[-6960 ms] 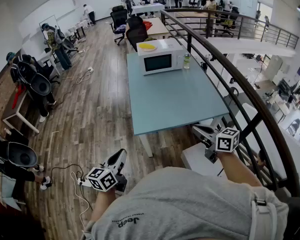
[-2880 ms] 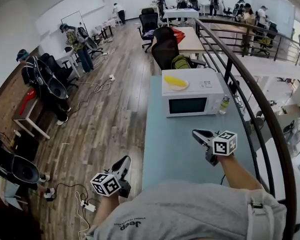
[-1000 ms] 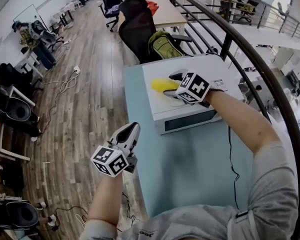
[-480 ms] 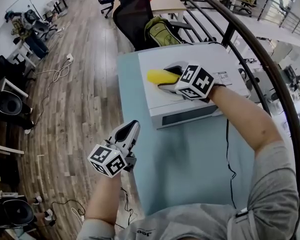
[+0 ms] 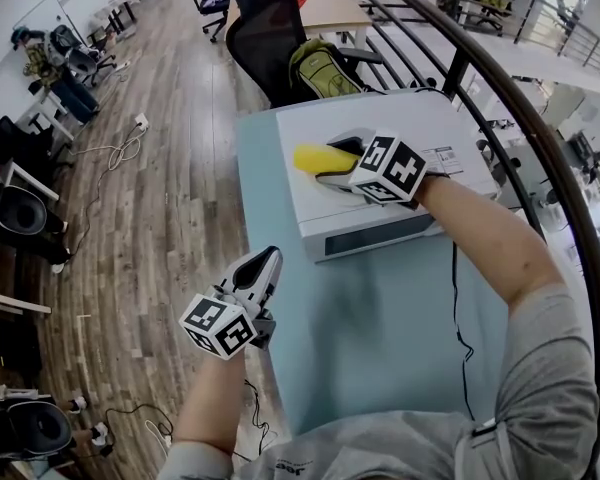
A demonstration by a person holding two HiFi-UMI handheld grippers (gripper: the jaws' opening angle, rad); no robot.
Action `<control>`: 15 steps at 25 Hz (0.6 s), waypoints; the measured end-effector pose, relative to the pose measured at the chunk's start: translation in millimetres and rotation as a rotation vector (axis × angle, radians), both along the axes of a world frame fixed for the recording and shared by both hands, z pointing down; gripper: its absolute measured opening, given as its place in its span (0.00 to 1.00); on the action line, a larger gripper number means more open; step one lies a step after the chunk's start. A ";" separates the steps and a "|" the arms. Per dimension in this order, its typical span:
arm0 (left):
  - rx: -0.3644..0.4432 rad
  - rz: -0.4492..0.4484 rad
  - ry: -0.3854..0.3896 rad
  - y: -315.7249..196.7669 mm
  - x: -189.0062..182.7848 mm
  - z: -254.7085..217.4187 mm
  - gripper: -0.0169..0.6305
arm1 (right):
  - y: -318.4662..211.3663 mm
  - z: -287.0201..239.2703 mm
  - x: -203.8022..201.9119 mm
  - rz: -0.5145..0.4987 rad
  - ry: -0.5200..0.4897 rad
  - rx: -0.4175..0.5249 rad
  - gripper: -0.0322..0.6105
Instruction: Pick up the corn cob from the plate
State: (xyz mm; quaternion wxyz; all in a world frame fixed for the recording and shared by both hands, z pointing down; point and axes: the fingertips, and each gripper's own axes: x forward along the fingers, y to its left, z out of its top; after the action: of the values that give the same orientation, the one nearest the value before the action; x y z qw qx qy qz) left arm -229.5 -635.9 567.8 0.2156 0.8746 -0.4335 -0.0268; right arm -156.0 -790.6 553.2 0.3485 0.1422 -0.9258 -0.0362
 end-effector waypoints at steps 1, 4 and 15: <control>0.000 -0.001 0.000 0.3 0.2 0.4 0.08 | 0.2 0.3 0.1 -0.001 0.001 -0.001 0.45; 0.002 -0.004 0.001 0.9 -0.3 -2.3 0.08 | 1.2 -1.4 0.6 -0.001 0.002 -0.002 0.45; 0.054 -0.030 -0.026 3.2 -9.7 -36.3 0.08 | -6.2 -38.0 2.6 0.037 -0.050 0.060 0.45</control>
State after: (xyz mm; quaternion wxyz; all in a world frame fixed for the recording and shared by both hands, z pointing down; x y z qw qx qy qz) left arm -239.2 -632.6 531.6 0.1858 0.8739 -0.4482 -0.0305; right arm -153.4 -796.8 515.2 0.3217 0.1706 -0.9298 -0.0538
